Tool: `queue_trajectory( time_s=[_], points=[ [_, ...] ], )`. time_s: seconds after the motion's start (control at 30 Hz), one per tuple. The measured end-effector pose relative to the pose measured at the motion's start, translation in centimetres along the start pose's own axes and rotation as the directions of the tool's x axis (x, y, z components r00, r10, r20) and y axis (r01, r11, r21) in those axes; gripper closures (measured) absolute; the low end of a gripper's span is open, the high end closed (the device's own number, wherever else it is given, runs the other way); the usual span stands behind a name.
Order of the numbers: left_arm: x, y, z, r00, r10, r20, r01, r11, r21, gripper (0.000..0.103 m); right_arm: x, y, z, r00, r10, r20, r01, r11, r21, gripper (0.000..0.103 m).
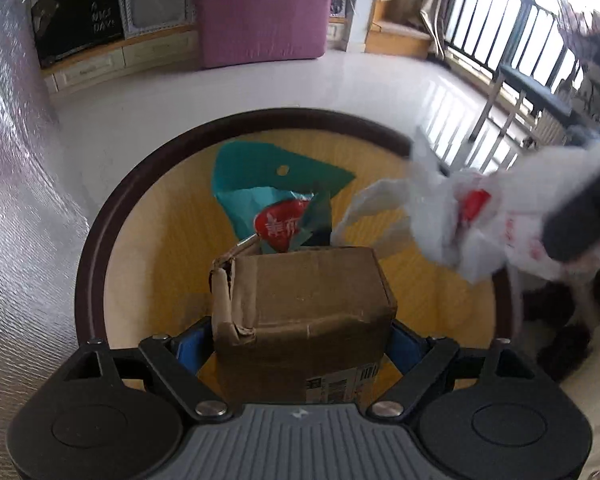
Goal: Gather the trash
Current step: 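Open the right gripper to drop the white bag while the left releases the box into the wastebasket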
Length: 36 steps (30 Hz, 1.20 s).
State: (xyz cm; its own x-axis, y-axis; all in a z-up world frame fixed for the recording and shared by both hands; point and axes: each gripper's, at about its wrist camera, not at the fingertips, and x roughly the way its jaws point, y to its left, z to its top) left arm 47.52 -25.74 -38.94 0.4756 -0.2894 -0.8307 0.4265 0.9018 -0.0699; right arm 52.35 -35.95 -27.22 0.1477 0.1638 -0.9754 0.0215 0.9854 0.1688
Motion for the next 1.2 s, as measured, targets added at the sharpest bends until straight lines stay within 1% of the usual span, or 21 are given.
queue_trajectory(
  time_s=[0.07,0.13,0.17,0.2,0.23,0.27,0.47,0.63,0.73,0.83,0.97,1.07,1.2],
  points=[
    [0.0,-0.3,-0.4,1.0,0.004,0.005,-0.004,1.0,0.027,0.015,1.2,0.0,0.8,0.999,-0.005,-0.039,0.005,1.0,-0.016,0.075],
    [-0.2,-0.2,-0.5,1.0,-0.002,0.008,0.002,1.0,0.018,0.013,2.1,0.5,1.9,0.998,-0.033,-0.05,0.029,0.997,-0.068,0.07],
    [-0.3,0.0,-0.5,1.0,-0.009,0.006,0.009,1.0,0.004,0.013,2.2,0.9,2.3,0.998,-0.058,-0.03,0.055,0.994,-0.093,0.068],
    [-0.5,0.3,-0.4,1.0,-0.015,0.003,0.015,1.0,-0.014,0.012,2.3,1.3,2.7,0.996,-0.089,-0.007,0.087,0.989,-0.117,0.06],
    [-0.7,0.6,-0.4,1.0,-0.02,0.002,0.02,0.999,-0.034,0.01,2.4,1.7,3.1,0.992,-0.124,0.015,0.124,0.983,-0.138,0.054],
    [-1.0,0.9,-0.3,1.0,-0.025,0.003,0.025,0.998,-0.055,0.009,2.3,1.9,3.2,0.99,-0.137,0.033,0.141,0.979,-0.148,0.053],
    [-2.3,1.8,-0.1,0.999,-0.041,0.017,0.043,0.99,-0.135,0.004,1.9,1.2,3.2,0.992,-0.122,0.037,0.126,0.981,-0.146,0.052],
    [-3.4,1.6,0.2,0.998,-0.059,0.018,0.061,0.989,-0.135,0.005,1.5,0.5,2.7,0.993,-0.116,0.028,0.118,0.986,-0.121,0.053],
    [-4.0,1.6,0.2,0.998,-0.071,-0.003,0.069,0.986,-0.15,0.008,1.0,0.0,2.4,0.994,-0.106,0.03,0.108,0.987,-0.115,0.053],
    [-4.9,1.4,0.2,0.997,-0.074,-0.027,0.069,0.986,-0.153,0.009,0.9,0.4,2.1,0.995,-0.092,0.038,0.096,0.989,-0.11,0.053],
    [-6.2,1.0,0.5,0.997,-0.067,-0.048,0.059,0.987,-0.147,0.008,0.1,0.2,1.5,0.996,-0.074,0.051,0.078,0.992,-0.097,0.053],
    [-7.4,0.8,0.7,0.997,-0.061,-0.055,0.053,0.989,-0.139,0.008,-0.7,-0.1,0.8,0.996,-0.044,0.073,0.051,0.995,-0.091,0.052],
    [-9.7,1.0,1.2,0.998,-0.046,-0.053,0.037,0.987,-0.158,0.008,-2.1,-0.3,-0.3,0.994,-0.028,0.108,0.036,0.997,-0.072,0.05]
  ],
)
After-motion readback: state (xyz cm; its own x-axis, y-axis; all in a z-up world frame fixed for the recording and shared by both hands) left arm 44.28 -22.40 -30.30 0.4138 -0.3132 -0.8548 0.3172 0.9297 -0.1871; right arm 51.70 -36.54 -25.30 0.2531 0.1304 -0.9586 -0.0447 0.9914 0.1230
